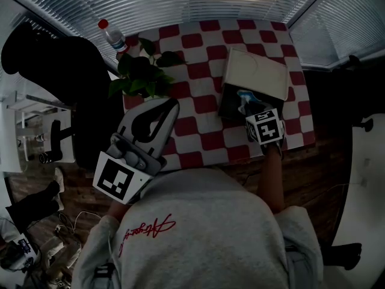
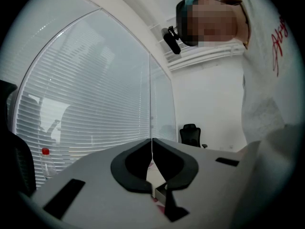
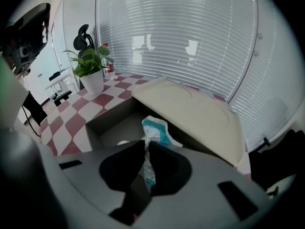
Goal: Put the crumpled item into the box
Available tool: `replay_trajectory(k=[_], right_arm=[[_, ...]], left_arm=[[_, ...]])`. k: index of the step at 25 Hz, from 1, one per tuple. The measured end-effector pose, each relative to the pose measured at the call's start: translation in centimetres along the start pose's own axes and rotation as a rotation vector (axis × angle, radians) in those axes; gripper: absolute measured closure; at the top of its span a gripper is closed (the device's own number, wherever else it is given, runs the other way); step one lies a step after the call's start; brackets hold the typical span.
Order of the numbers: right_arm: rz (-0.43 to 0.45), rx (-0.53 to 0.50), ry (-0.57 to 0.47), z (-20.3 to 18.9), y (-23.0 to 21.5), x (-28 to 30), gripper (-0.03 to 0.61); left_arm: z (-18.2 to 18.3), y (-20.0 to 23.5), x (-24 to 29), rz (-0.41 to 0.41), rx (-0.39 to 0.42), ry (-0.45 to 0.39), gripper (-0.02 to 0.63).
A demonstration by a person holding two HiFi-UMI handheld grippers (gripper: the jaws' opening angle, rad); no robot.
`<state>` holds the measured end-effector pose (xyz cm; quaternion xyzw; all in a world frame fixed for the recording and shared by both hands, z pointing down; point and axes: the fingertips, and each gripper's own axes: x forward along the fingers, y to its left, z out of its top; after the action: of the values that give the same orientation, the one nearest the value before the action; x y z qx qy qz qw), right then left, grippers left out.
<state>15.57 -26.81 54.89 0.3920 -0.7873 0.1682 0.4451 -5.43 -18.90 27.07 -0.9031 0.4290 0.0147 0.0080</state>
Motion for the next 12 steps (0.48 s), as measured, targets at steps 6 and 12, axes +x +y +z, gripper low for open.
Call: replay_trajectory(k=[6, 12], right_arm=[[0.007, -0.007, 0.021, 0.03, 0.35, 0.27, 0.535], [0.013, -0.016, 0.030, -0.03, 0.56, 0.65, 0.535]], left_arm=[[-0.15, 0.21, -0.17, 0.006, -0.005, 0.005, 0.595], [-0.13, 0.38, -0.31, 0.019, -0.004, 0.000, 0.595]])
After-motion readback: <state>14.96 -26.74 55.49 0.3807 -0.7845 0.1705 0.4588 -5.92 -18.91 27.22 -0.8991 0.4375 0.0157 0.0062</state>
